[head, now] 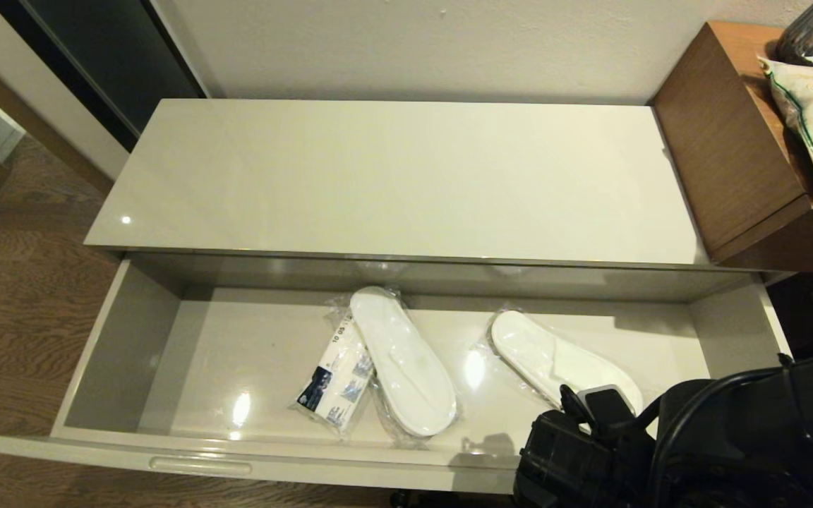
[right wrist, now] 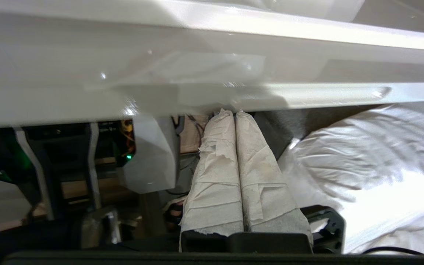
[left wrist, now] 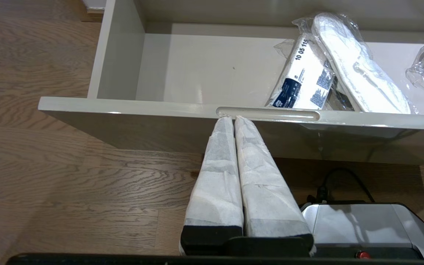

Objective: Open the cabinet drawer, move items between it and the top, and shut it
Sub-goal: Close the drawer

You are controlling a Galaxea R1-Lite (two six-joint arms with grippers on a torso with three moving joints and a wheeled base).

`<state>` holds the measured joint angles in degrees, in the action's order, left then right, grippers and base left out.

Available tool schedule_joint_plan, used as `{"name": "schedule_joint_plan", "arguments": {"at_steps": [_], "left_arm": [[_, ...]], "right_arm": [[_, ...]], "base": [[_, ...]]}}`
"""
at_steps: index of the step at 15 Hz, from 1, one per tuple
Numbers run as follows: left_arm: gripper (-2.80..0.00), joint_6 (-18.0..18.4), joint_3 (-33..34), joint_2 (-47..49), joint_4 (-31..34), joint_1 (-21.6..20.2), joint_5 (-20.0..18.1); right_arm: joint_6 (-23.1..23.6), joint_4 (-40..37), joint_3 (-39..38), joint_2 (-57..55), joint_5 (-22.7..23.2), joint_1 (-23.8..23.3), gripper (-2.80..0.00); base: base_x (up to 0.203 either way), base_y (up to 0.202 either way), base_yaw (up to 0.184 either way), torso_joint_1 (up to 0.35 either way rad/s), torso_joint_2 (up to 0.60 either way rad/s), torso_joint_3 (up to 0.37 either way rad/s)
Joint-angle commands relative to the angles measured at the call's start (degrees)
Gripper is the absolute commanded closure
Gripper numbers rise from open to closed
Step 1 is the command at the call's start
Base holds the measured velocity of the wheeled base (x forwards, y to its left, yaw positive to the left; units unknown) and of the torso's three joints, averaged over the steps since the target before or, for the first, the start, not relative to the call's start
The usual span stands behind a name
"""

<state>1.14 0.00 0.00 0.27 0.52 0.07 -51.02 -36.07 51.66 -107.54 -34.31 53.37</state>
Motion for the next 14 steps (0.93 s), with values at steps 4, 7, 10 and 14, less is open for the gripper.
{"name": "schedule_joint_plan", "arguments": {"at_steps": [4, 7, 10, 14], "left_arm": [[0.00, 0.0, 0.0, 0.0, 0.0, 0.0, 0.0], [0.00, 0.0, 0.0, 0.0, 0.1, 0.0, 0.0], [0.00, 0.0, 0.0, 0.0, 0.0, 0.0, 0.0], [0.00, 0.0, 0.0, 0.0, 0.0, 0.0, 0.0]], "right_arm": [[-1.2, -2.1, 2.2, 1.4, 0.8, -6.2, 0.00], [-2.2, -2.9, 2.3, 3.3, 3.0, -10.4, 0.00], [-6.0, -4.0, 2.2, 4.7, 5.8, -10.3, 0.00], [-7.9, -11.1, 6.2, 8.9, 6.1, -9.5, 0.00]], "base": [[0.000, 0.000, 0.000, 0.000, 0.00, 0.000], [0.000, 0.000, 0.000, 0.000, 0.00, 0.000], [0.000, 0.000, 0.000, 0.000, 0.00, 0.000], [0.000, 0.000, 0.000, 0.000, 0.00, 0.000]]}}
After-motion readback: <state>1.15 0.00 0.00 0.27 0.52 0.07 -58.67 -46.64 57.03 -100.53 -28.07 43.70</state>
